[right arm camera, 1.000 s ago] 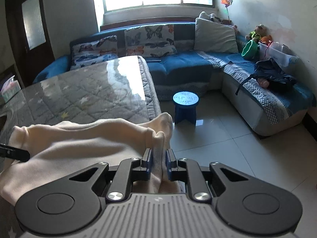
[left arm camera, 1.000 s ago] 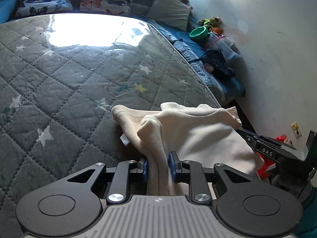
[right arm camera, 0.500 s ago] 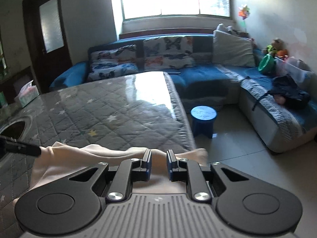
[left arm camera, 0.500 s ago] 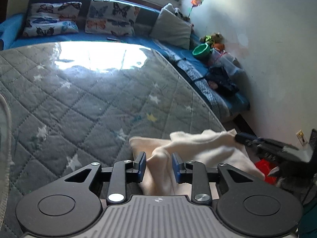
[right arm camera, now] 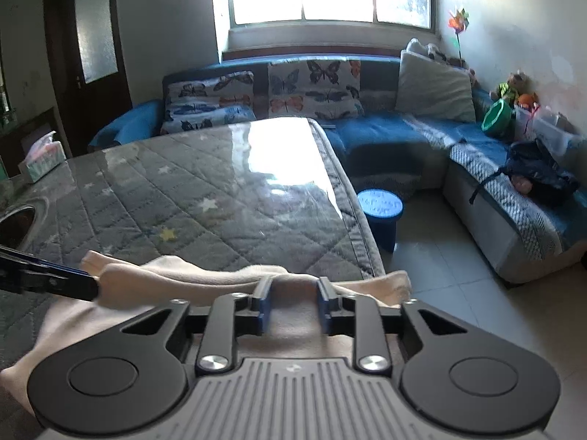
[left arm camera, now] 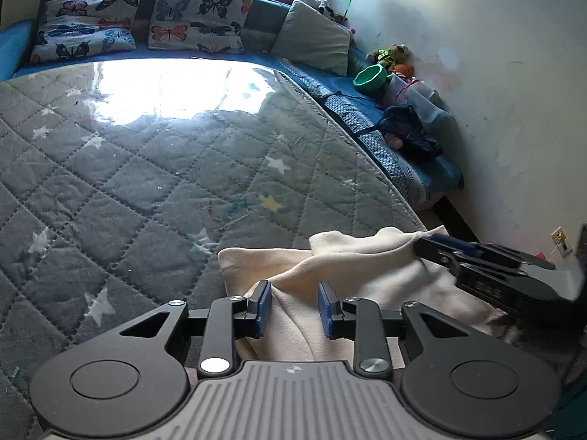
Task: Fold clothes
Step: 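Lower the sweatshirt onto the table and open both grippers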
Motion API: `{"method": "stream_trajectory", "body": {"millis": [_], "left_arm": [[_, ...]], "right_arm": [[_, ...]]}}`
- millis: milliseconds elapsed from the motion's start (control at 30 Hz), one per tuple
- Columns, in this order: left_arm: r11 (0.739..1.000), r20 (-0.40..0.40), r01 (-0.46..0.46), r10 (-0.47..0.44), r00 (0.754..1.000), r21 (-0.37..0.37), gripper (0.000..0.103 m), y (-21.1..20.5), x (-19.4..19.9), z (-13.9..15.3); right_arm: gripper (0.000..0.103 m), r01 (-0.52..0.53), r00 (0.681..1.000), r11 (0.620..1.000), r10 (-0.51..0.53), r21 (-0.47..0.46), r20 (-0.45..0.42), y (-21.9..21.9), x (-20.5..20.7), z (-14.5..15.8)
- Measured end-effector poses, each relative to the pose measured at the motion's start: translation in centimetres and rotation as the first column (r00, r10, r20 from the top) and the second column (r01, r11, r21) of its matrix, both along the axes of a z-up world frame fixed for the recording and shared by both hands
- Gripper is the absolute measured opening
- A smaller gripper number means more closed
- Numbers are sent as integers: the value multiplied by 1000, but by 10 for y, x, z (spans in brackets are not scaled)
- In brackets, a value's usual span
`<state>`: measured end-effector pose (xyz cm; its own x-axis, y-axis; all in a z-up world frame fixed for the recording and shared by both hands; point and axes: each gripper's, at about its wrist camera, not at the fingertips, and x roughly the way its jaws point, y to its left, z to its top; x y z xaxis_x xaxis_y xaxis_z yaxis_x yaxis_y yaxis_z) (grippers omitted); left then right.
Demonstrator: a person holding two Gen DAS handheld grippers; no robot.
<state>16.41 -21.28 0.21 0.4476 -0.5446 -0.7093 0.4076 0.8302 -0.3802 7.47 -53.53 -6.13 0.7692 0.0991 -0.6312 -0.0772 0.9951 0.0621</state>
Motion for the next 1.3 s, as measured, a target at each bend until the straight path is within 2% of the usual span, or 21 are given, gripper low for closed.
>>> {"method": "stream_trajectory", "body": {"millis": [133,300,500,667,800,1033,1200,1300], "left_arm": [[1000,4,-6,6,1000,-5,31,2,-1,1],[1000,21,-3,3,1000,-28,32,3,-7,10],[995,70,87,-83,994,-48,32,-5,-31,21],[984,77,176,-172,982,-39,32,-20,-51,17],[976,76,217,-215,974,-26,32,-31,-64,10],[973,66,229,-227,972,-23,35,-32,-70,2],[974,66,227,-225,972,-22,36,-31,-72,-1],[975,71,219,-217,974,-26,38,-28,-74,1]], "right_arm": [[35,-40,999,999,40,-9,23,10,-14,9],[39,-81,997,997,81,-18,9,27,-21,2],[44,-78,997,997,78,-15,6,35,-11,-5],[44,-94,996,995,93,23,16,31,-6,4],[44,-95,995,995,95,-3,-19,35,10,-3],[46,-127,992,992,127,2,3,43,16,2],[49,-166,986,986,165,-36,-28,58,29,-3],[50,-160,987,987,160,-17,-23,57,29,0]]}}
